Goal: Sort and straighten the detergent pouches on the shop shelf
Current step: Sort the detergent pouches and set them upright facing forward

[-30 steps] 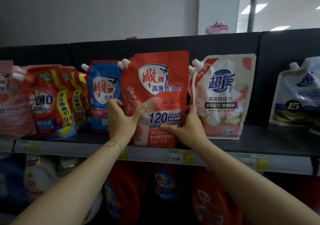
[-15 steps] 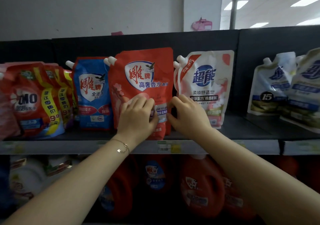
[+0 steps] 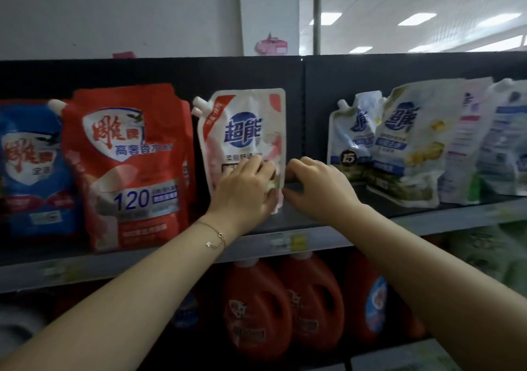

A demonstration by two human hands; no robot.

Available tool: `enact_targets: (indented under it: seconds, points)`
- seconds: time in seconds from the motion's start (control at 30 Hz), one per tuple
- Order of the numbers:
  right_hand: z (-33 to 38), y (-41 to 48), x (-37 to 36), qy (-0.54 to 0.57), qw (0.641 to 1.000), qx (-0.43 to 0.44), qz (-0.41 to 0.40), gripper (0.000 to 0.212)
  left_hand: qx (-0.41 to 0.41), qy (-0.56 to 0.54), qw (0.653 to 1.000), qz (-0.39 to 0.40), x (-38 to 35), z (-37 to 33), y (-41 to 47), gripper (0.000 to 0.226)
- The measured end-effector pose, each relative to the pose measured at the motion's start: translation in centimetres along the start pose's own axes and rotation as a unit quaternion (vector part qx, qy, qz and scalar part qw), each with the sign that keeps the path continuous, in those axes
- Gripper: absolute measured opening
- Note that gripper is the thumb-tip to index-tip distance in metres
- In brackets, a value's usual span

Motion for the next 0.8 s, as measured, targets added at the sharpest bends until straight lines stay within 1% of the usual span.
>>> enact_targets:
  seconds: [0.13, 0.27, 0.33, 0.43, 0.53, 0.63, 0.7, 0.8]
  points:
    - [-5.7, -1.6, 1.3, -0.014, 0.999, -0.005, 0.035, 0.027, -0.002, -0.036, 0.999, 0.033, -2.6, -4.8, 3.4, 0.026]
    - [-11.5, -3.5, 2.1, -0.015, 0.999, -0.021, 0.036, 0.028, 0.006, -0.069, 0.996, 0.061, -5.6, -8.9, 6.3, 0.025]
    - [-14.4, -4.4, 2.4, -0.035, 0.999, -0.01, 0.036, 0.026, 0.017, -0.076, 0.994, 0.081, -7.2, -10.7, 7.7, 0.025]
    - [-18.3, -5.8, 2.7, -0.082, 0.995, 0.034, 0.055, 0.024, 0.047, -0.087, 0.988, 0.115, -9.7, -13.1, 9.8, 0.026]
    - [-21.8, -6.8, 3.1, -0.11, 0.991, 0.067, 0.043, 0.023, 0.067, -0.086, 0.984, 0.141, -12.1, -15.2, 11.7, 0.031]
    - [-24.9, -7.4, 3.3, -0.121, 0.99, 0.065, 0.045, 0.028, 0.103, -0.096, 0.975, 0.169, -13.9, -16.5, 13.1, 0.038]
    - [-26.5, -7.6, 3.2, -0.12, 0.99, 0.062, 0.043, 0.03, 0.132, -0.113, 0.968, 0.18, -14.8, -16.8, 13.8, 0.038]
    - [-27.9, -7.4, 2.9, -0.093, 0.995, 0.042, 0.02, 0.023, 0.183, -0.162, 0.946, 0.212, -15.9, -16.7, 14.7, 0.032]
Point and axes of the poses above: each hand's wrist, its own y-axis towards the middle knuckle, its own x-axis out of the back of the hand, z = x × y, the point moved 1 cm from there along y, towards the middle knuckle, and after that the axes turned 1 degree about -y, right-handed, at the moved point
